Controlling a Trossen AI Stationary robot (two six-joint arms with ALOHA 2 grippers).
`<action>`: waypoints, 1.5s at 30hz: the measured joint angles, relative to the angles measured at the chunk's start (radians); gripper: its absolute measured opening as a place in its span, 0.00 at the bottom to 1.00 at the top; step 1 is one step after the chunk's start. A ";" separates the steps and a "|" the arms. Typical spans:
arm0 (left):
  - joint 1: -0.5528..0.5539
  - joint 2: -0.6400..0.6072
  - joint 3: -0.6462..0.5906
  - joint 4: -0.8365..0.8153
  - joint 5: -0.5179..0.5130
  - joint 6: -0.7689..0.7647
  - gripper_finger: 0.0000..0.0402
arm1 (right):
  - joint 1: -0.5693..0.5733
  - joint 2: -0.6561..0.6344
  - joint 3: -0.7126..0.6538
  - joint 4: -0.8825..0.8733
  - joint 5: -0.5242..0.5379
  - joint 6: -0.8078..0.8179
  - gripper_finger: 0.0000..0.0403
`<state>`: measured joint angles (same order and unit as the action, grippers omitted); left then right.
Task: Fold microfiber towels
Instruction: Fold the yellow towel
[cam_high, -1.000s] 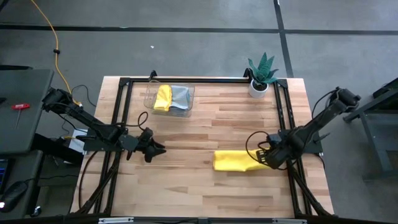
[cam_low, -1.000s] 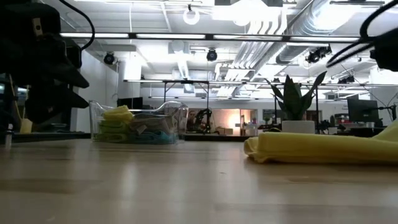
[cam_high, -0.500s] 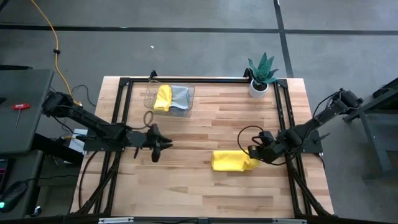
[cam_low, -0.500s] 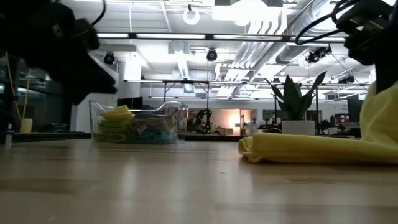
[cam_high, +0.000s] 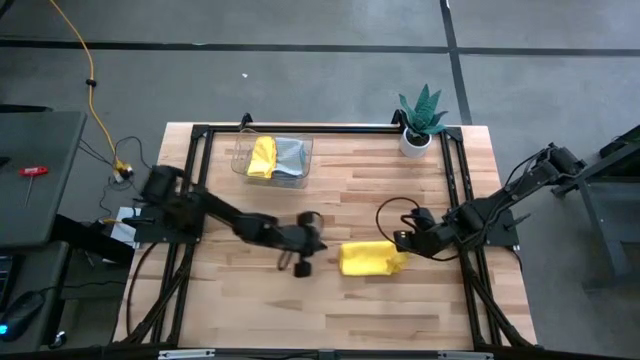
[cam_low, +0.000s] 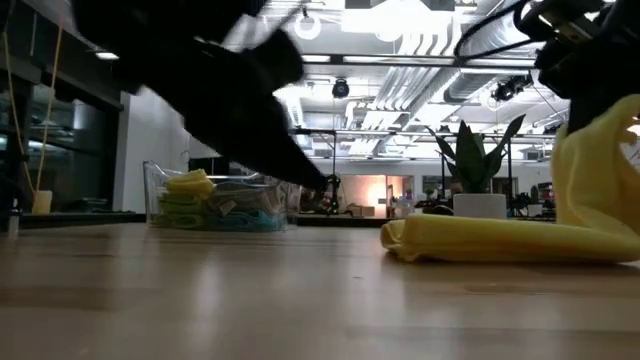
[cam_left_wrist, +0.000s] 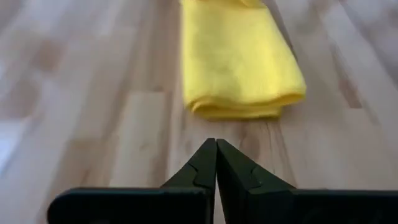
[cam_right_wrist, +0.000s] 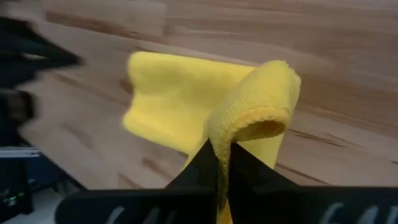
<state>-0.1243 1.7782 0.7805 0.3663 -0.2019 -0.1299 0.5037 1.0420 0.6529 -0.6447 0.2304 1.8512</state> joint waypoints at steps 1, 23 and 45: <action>0.002 0.049 0.042 -0.003 0.013 0.020 0.00 | 0.000 0.000 0.000 0.015 0.010 -0.012 0.00; 0.071 0.318 0.329 -0.125 0.089 0.081 0.00 | 0.000 0.200 0.000 0.415 0.040 -0.151 0.00; 0.081 0.311 0.327 -0.139 0.102 0.058 0.00 | -0.100 0.512 0.001 0.809 0.084 -0.136 0.01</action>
<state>-0.0429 2.0888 1.1074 0.2272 -0.0998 -0.0717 0.4040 1.5538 0.6540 0.1646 0.3145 1.7150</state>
